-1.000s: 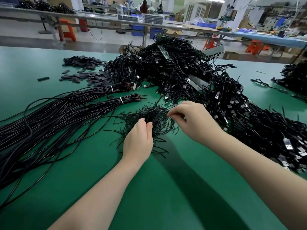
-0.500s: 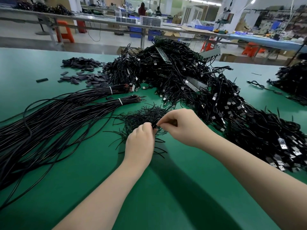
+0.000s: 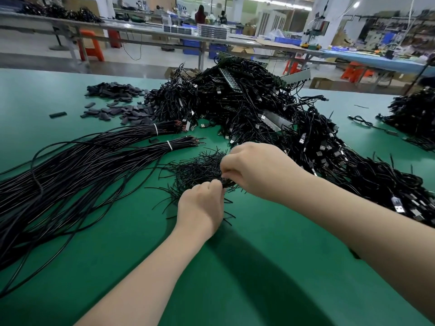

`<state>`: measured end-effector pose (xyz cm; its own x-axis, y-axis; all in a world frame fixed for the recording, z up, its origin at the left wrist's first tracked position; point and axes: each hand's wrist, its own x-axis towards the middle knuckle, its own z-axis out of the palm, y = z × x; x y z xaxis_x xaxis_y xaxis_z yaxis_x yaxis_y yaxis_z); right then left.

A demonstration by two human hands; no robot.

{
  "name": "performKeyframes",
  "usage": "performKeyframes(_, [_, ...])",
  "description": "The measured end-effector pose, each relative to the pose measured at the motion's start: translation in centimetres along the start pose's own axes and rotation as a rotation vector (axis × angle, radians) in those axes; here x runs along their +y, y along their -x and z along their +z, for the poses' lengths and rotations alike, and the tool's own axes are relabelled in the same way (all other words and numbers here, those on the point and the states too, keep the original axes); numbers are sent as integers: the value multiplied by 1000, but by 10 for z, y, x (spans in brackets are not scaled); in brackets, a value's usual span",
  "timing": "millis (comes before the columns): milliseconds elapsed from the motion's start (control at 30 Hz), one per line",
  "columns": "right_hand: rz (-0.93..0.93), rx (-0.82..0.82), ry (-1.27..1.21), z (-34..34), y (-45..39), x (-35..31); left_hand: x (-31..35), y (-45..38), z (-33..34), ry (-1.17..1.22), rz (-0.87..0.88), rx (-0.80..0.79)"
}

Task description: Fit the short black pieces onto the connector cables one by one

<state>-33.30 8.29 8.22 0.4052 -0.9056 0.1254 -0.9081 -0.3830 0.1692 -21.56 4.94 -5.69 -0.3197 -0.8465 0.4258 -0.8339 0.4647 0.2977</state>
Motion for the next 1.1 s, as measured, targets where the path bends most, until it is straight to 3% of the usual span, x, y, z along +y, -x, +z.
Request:
performKeyframes(200, [-30, -127, 144, -15, -13, -1, -3, -1, -2, 8, 38, -17])
performKeyframes(333, [-44, -70, 181, -1, -10, 0, 0, -1, -1, 29, 13, -20])
performKeyframes(567, [149, -70, -278, 5, 3, 13, 3, 3, -6, 118, 74, 68])
performKeyframes(733, [-52, -155, -248, 4, -10, 19, 7, 6, -8, 135, 290, 133])
performKeyframes(833, [5, -362, -577, -1, -25, 45, 10, 8, -14, 227, 359, 150])
performKeyframes(900, [114, -456, -893, 6, -21, 63, 12, 9, -14, 406, 270, 166])
performKeyframes(1000, [278, -282, -1311, 43, -6, 56, 16, 11, -12, 828, -24, 150])
performKeyframes(1100, [390, 160, -1405, 84, 9, 12, 16, 9, -9, 1007, -265, 196])
